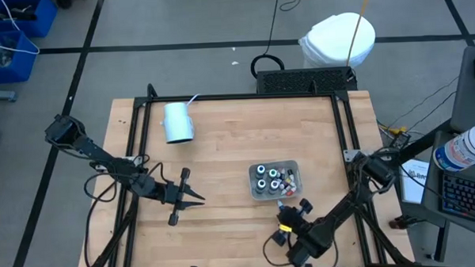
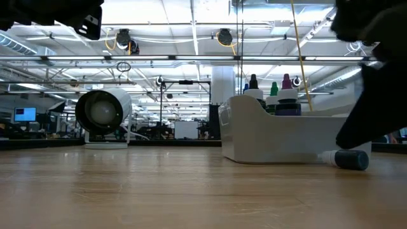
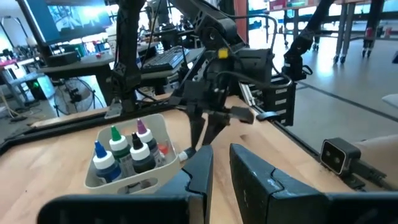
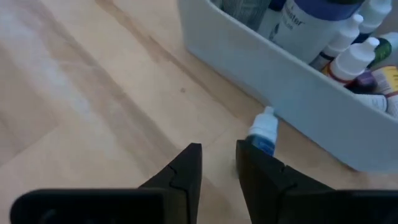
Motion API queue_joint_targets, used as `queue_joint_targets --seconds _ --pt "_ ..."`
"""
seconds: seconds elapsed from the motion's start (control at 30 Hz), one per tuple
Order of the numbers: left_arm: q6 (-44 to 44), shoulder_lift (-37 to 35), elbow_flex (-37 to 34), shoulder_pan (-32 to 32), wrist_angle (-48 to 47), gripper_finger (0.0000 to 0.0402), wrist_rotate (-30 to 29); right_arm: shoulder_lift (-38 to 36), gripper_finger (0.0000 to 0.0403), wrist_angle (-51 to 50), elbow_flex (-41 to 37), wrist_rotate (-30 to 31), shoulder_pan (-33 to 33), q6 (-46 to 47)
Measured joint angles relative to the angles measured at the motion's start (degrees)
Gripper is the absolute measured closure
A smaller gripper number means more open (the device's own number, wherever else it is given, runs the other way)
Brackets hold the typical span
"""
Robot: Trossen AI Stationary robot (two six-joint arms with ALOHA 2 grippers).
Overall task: Pick & Place food coloring
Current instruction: Put the small blue food coloring bottle into the gray bin
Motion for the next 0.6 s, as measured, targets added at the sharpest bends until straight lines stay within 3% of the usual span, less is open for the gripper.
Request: queue_joint_targets --seconds 0.47,0.6 --pt "-2.19 0.00 0.00 0.00 -0.12 0.0339 0.14 -0.31 0.0273 1.72 -4.57 -8.40 -4.14 1.68" --pt "-2.29 0.00 0.00 -0.08 -0.56 0.0339 0.14 -0.36 0.0277 4.48 -4.74 -7.73 -3.34 -4.75"
